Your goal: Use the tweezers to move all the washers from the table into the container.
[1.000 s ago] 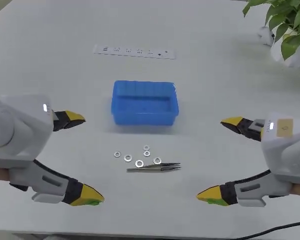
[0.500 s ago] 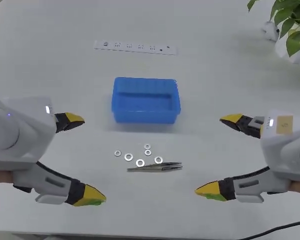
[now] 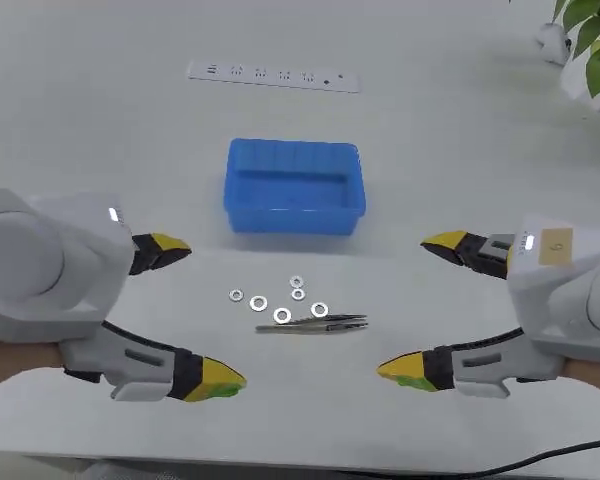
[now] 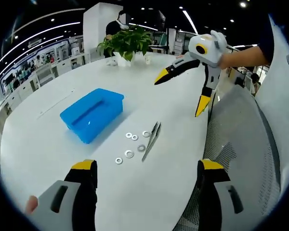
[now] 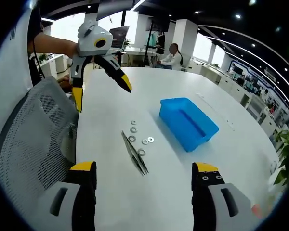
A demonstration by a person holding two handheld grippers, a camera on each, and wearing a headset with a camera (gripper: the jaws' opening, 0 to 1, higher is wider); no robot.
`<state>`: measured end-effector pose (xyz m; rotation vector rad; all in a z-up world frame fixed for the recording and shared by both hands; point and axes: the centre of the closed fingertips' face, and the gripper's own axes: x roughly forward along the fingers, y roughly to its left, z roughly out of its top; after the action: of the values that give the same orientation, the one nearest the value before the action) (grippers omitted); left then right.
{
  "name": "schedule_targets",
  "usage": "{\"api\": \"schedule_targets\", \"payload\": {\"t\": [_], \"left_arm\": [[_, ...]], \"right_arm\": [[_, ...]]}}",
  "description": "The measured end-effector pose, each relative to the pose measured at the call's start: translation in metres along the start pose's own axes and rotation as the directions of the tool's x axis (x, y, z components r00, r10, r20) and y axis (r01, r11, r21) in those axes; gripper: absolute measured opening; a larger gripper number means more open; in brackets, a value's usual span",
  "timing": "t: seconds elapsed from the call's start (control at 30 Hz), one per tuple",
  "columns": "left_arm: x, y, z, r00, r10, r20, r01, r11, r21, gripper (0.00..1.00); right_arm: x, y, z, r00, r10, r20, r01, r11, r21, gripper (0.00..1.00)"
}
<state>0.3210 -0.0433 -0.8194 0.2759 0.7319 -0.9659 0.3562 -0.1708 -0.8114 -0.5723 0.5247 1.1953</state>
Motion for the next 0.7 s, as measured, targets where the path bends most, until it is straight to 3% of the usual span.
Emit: {"api": "schedule_targets", "payload": {"t": [0.17, 0.23, 0.3, 0.4, 0.53, 0.7], "left_arm": [[0.014, -0.001, -0.005, 0.9998, 0.013, -0.012, -0.013, 1.0, 0.008, 0.78], [0.019, -0.003, -0.006, 0.9998, -0.003, -0.019, 0.004, 1.0, 0.015, 0.72], [0.022, -0.003, -0.006, 0.9996, -0.019, -0.019, 0.019, 1.0, 0.018, 0.67], [0.031, -0.004, -0.003, 0.998, -0.061, -0.014, 0.06, 0.998, -0.035, 0.64], [0.04, 0.002, -0.004, 0.9975, -0.062, -0.035, 0.061, 0.998, -0.009, 0.6], [0.047, 0.008, 0.001, 0.9978, -0.064, -0.015, 0.065, 0.998, 0.028, 0.51]], "right_arm": [[0.012, 0.001, 0.004, 0.9995, 0.031, 0.006, -0.031, 0.999, 0.021, 0.74], [0.017, 0.007, 0.011, 0.9952, 0.084, 0.051, -0.086, 0.996, 0.034, 0.65], [0.024, 0.011, 0.008, 0.9926, 0.12, 0.021, -0.121, 0.99, 0.073, 0.55], [0.038, 0.014, 0.004, 0.9889, 0.148, -0.014, -0.148, 0.989, 0.02, 0.49], [0.051, 0.018, -0.003, 0.98, 0.189, -0.06, -0.189, 0.982, 0.008, 0.43], [0.065, 0.02, -0.008, 0.9694, 0.224, -0.1, -0.227, 0.974, -0.014, 0.34]]}}
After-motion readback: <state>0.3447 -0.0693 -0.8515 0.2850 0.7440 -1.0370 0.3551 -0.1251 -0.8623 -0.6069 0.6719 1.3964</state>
